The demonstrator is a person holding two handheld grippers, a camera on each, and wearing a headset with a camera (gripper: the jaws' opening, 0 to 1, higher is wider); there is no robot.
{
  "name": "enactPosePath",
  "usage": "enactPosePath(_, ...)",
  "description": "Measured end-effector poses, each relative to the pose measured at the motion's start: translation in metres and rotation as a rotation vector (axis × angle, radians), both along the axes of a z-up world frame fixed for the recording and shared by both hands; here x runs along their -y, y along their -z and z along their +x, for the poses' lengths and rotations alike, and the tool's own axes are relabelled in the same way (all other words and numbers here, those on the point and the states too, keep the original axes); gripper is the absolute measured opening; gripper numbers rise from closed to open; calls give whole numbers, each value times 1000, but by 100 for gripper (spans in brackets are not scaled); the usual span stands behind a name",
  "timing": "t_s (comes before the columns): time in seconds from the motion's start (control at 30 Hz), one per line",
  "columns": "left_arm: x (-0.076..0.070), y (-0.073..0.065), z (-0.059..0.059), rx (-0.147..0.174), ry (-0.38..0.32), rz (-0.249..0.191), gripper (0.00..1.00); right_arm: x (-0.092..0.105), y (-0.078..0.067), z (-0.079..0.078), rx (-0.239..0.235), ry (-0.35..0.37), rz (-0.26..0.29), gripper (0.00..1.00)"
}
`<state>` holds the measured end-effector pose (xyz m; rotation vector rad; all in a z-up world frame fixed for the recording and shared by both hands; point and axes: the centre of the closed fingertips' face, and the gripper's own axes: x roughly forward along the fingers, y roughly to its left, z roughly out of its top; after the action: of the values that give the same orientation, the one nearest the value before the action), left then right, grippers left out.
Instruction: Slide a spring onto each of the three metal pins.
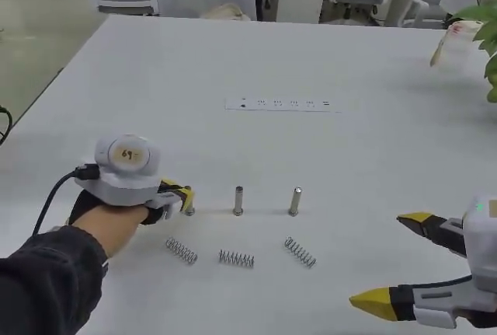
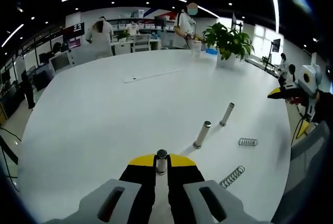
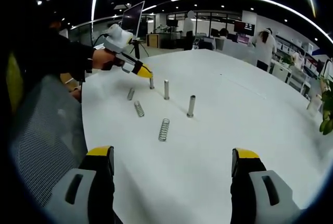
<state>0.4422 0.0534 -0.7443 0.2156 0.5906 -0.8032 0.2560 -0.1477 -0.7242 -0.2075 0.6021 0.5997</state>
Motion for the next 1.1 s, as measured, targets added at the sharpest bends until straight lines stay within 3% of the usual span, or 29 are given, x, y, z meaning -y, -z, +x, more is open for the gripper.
enactPosePath(0.43, -2, 0, -1, -3, 2, -1, 0, -1, 2, 0, -4, -2, 0, 93)
enactPosePath(0.67, -2, -1, -2, 15, 18, 12, 0, -1, 1, 1, -3, -2, 2, 93)
enactPosePath(1.1, -5, -1, -7, 9, 15, -3, 10, -3, 2, 1, -7, -7, -1, 92)
